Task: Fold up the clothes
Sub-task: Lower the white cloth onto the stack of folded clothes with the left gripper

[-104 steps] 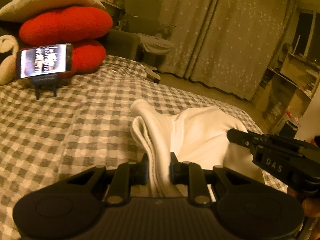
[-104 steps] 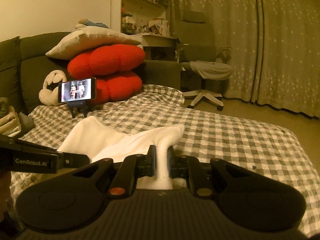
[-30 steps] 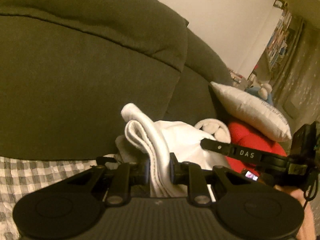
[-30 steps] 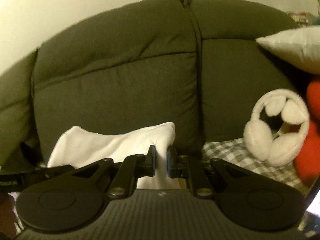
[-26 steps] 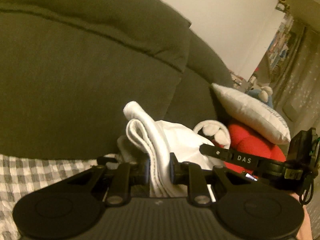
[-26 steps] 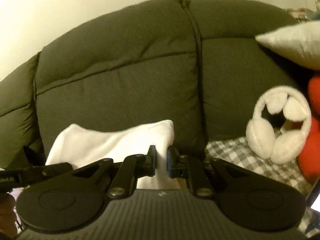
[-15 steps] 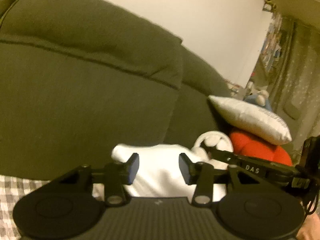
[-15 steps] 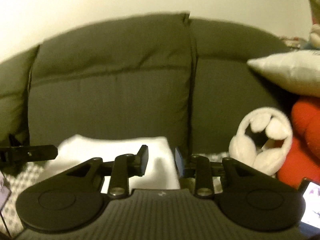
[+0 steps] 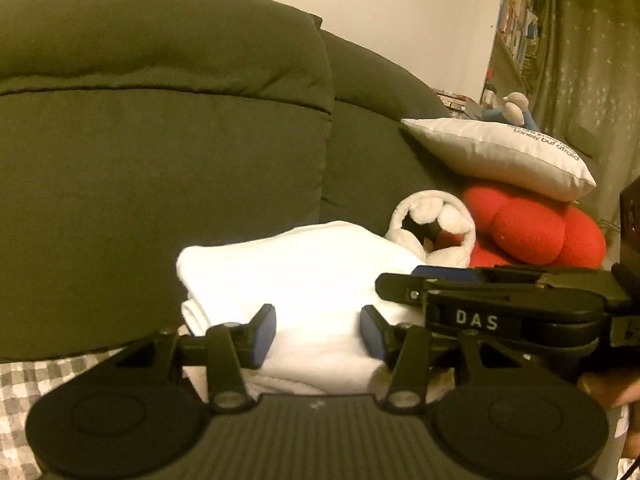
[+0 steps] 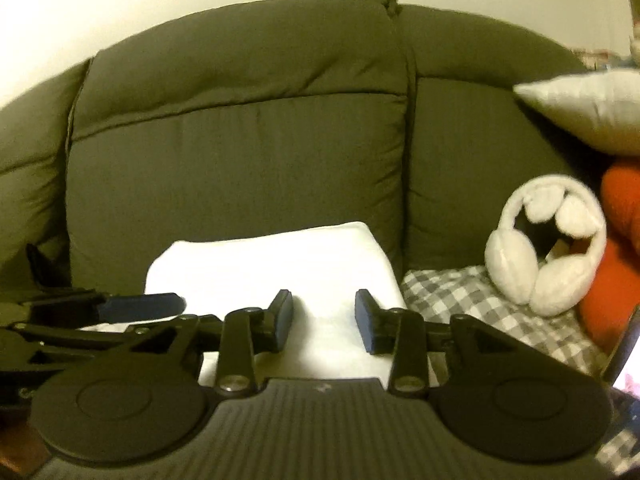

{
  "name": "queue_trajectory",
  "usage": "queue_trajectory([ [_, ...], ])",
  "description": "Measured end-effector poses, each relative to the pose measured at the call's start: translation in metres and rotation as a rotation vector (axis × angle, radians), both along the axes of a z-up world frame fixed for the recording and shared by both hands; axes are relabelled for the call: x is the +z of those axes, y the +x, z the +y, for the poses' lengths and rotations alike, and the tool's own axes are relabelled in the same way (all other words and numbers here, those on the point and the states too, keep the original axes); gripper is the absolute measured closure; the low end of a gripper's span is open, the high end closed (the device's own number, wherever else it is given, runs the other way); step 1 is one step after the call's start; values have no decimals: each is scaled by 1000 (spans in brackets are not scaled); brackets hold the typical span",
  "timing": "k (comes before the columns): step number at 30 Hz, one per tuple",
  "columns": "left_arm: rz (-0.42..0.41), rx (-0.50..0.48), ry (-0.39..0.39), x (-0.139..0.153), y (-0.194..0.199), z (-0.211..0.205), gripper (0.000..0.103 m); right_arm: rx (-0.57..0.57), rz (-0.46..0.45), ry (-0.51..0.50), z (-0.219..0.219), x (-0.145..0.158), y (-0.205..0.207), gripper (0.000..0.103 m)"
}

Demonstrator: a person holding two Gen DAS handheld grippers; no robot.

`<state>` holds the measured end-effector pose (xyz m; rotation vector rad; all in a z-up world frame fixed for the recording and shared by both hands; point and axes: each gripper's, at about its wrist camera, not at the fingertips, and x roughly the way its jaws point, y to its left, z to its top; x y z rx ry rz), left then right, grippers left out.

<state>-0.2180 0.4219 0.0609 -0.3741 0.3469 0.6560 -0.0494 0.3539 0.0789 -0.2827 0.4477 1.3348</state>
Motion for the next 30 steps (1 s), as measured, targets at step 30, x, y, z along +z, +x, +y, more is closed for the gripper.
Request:
queue_trajectory([
  [30, 123, 153, 104, 5, -6, -60, 50, -28, 118, 118, -66, -11, -8, 47],
])
